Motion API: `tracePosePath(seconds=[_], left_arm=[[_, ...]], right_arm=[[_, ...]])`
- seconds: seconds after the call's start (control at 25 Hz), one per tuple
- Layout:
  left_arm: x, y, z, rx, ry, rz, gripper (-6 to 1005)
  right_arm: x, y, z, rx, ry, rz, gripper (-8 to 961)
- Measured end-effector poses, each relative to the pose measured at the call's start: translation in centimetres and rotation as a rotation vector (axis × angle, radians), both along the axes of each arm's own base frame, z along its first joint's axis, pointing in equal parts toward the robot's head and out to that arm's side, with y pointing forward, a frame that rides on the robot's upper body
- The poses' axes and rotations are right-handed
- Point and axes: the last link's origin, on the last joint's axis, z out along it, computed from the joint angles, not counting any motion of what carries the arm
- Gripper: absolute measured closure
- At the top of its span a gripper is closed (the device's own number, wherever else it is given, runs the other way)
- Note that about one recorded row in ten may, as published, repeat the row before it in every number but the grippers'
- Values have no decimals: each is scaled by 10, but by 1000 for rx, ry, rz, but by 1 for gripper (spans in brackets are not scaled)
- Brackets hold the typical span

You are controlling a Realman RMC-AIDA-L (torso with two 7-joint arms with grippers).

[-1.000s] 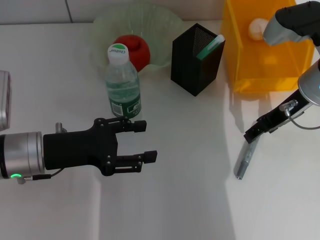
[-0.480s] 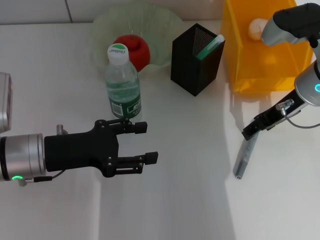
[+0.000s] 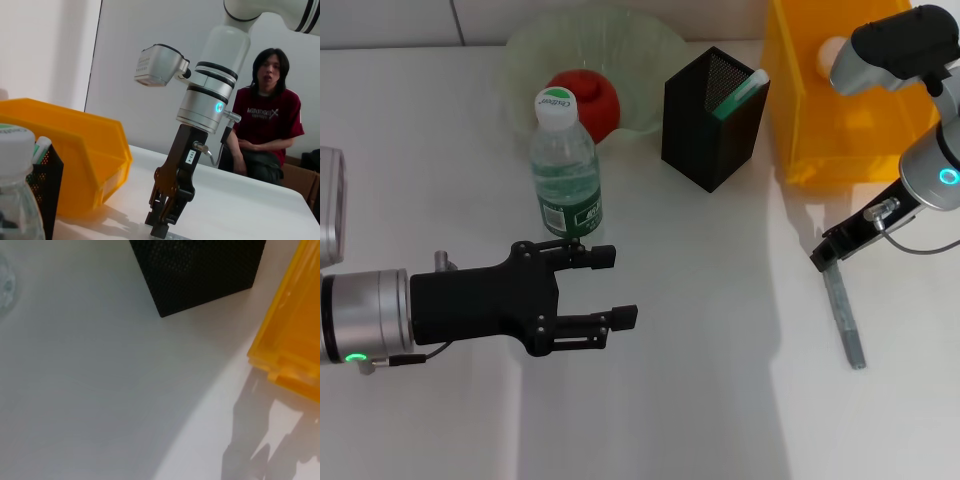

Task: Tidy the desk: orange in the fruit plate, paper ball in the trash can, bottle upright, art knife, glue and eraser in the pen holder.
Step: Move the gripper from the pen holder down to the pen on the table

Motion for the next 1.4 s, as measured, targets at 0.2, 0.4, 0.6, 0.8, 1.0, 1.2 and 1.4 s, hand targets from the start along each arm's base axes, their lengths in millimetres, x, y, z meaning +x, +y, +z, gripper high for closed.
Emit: tracePosePath(seconds=[0.2,0.4,0.6,0.8,1.0,1.2,1.4], left_arm=[[0,0,0,0,0,1,234],[-1,-1,-1,1,0,2,234],[0,-1,-1,1,0,0,234],[0,-1,-1,0,-2,-1,234],[0,-1,0,-3,-5,-1,234],[0,-1,0,-3,-5,-2,234],[1,-1,0,-3,-5,-3,234]], right_arm=[[0,0,-1,-3,-1,-3,615],[0,0,-2,-5,-1,-4,639],[-1,0,-2,-9,4,0,685],[-2,-1,-2,-15,5,2,762],[-2,-1,-1,-25,4,8,836],[-2,-2,-1,-27,3,12,873],[-1,-3,0,-37,2,13,875]])
